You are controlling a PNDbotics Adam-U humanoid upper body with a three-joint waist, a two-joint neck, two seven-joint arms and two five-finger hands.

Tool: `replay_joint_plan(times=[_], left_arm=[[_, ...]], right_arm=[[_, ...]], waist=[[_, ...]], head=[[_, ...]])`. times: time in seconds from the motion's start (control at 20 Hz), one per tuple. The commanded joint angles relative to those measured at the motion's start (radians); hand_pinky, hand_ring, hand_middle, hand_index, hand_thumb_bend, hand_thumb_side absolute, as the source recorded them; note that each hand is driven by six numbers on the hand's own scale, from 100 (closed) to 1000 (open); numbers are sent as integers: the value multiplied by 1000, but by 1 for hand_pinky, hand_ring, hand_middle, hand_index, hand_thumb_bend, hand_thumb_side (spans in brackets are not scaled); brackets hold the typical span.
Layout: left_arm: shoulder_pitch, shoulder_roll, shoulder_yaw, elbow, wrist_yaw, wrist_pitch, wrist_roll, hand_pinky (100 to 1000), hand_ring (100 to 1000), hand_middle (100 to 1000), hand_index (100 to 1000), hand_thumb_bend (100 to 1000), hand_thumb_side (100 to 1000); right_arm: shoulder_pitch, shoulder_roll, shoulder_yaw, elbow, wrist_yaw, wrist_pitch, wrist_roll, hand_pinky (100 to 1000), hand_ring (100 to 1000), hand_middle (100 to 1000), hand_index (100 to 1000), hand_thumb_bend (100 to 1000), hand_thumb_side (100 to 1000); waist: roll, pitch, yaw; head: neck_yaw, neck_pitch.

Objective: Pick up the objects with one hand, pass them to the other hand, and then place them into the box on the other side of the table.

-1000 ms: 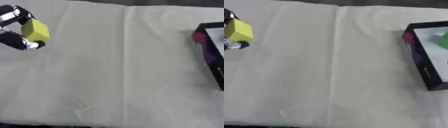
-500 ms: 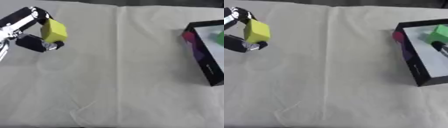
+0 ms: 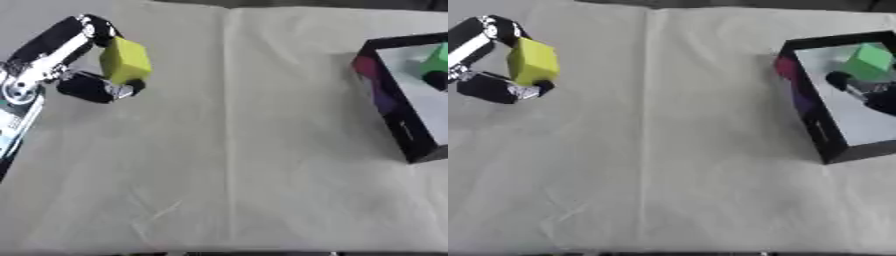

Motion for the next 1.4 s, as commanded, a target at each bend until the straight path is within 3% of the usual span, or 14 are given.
replay_joint_plan(times=[0.05, 0.35, 1.35, 1.4], left_arm=[[-20, -21, 4, 14, -16, -10, 24, 774, 621, 567, 468, 100, 287], [-19, -74, -1, 45, -20, -35, 49, 774, 614, 564, 466, 100, 341], [-24, -174, -34, 85, -46, -119, 108, 771, 604, 556, 464, 100, 368], [-25, -179, -35, 87, -48, -123, 110, 771, 604, 556, 464, 100, 369]], right_arm=[[-37, -40, 12, -9, 6, 11, 43, 679, 746, 741, 808, 846, 242], [-118, -42, 55, -9, 26, 37, 129, 690, 756, 750, 816, 852, 248], [-357, -18, 181, -9, 47, 128, 336, 700, 763, 761, 821, 860, 255], [-366, -17, 185, -9, 46, 130, 344, 700, 763, 759, 821, 915, 249]], waist=[[-16, -40, -4], [-21, -42, -7], [-46, -54, -6], [-48, -54, -6]], head=[[1, 1], [-6, 3], [-42, 15], [-43, 15]])
